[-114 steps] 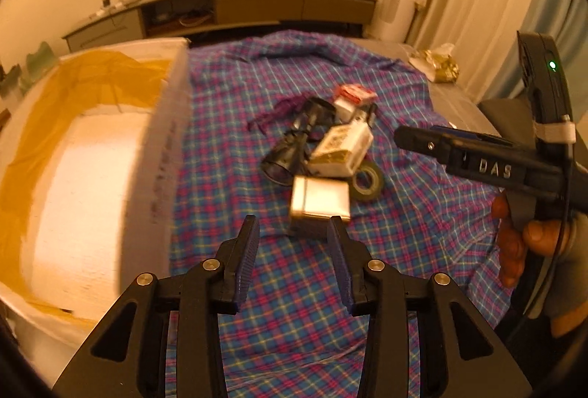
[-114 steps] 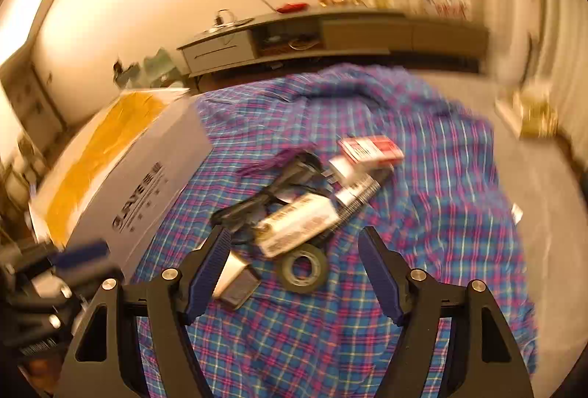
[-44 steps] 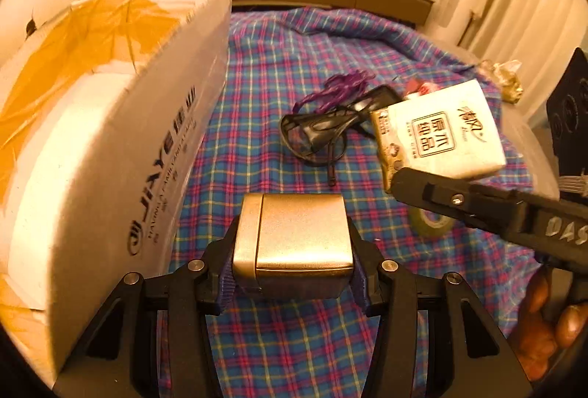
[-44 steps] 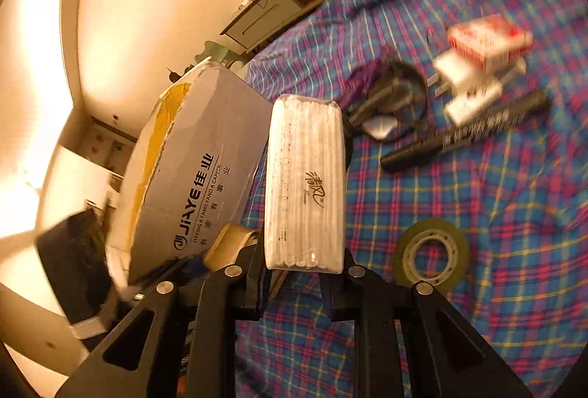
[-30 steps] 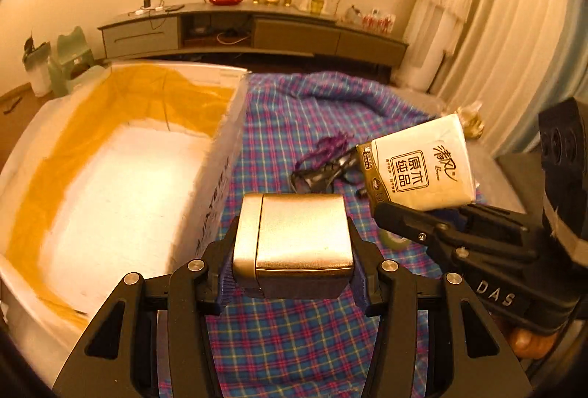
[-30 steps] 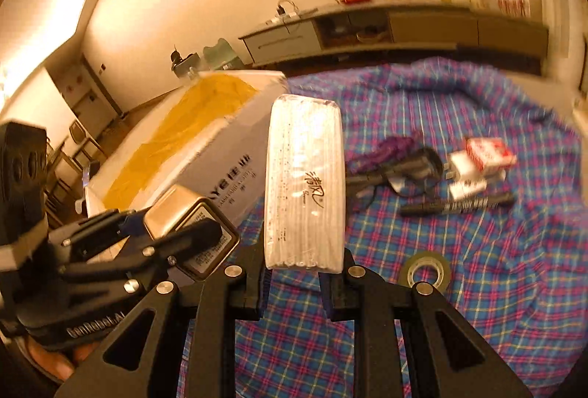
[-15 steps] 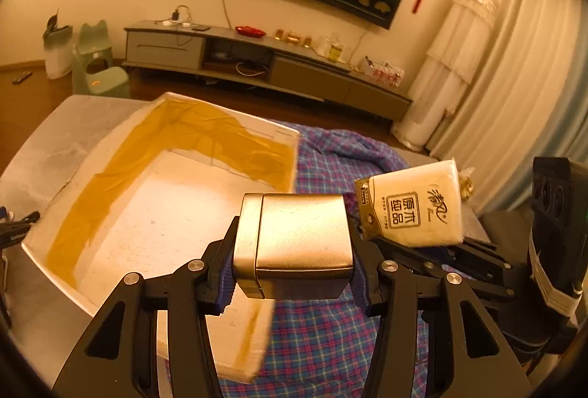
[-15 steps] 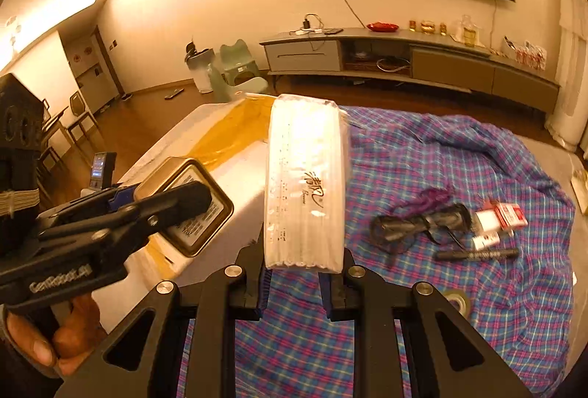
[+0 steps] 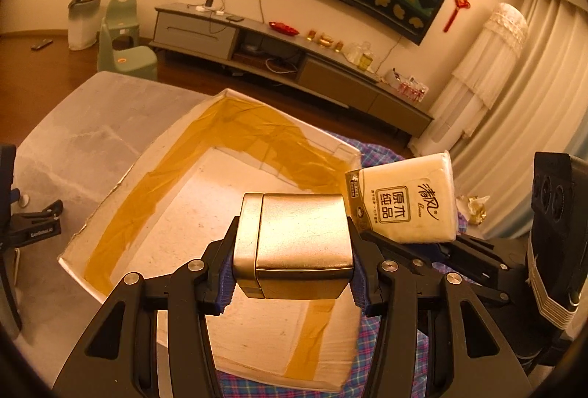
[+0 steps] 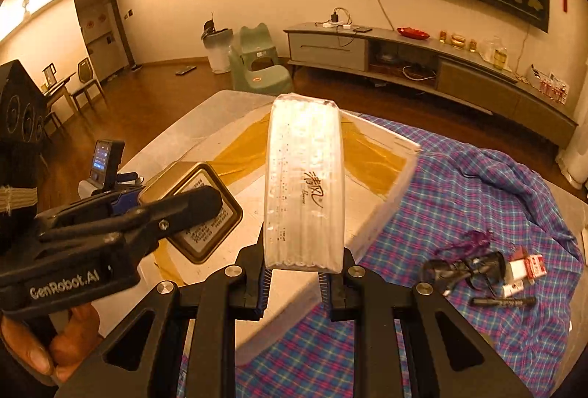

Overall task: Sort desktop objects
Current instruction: 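Carry the gold tin and white pack over the cardboard box with both tools, then open the left tool to drop the tin while the right tool drops the pack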

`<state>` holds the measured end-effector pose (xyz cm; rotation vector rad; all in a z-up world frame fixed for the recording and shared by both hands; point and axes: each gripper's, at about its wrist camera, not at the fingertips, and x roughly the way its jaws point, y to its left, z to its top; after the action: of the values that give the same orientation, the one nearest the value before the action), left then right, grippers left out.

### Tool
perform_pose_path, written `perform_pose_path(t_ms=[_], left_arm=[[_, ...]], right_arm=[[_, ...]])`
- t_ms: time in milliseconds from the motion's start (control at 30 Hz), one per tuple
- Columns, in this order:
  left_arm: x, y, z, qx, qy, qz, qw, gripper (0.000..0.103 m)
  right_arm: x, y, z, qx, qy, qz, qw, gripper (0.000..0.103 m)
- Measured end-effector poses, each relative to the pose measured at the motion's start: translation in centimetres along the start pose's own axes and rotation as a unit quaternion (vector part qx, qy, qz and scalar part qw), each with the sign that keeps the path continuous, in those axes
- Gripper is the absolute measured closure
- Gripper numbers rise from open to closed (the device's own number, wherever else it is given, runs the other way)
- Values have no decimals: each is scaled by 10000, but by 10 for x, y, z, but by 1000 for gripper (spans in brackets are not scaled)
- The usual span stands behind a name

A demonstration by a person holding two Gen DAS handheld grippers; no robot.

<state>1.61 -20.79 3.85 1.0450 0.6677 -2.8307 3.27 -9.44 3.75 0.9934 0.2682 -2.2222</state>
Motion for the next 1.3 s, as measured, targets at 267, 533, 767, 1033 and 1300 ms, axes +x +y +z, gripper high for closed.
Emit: perform_pose_path(t_ms=[267,533,767,1033,1300], left_arm=[[14,27,11,-97,196,254,9994,51],[40,51,16,-127,493,586,9970,51],[59,58,15,-61,761,830,9936,51],[70,55,13,103,946,1104,9893,51],[70,57,14,50,1047,1132,9880,50]], right_arm=[[39,11,16,-40,409,124,9991,80],[76,10,27,-64,789,126,9968,80],[111,3,33,-104,1203,24,9927,80],[140,-9,39,-179,1728,-200,9846,80],[143,-17,49,-116,1908,-248,9813,78]])
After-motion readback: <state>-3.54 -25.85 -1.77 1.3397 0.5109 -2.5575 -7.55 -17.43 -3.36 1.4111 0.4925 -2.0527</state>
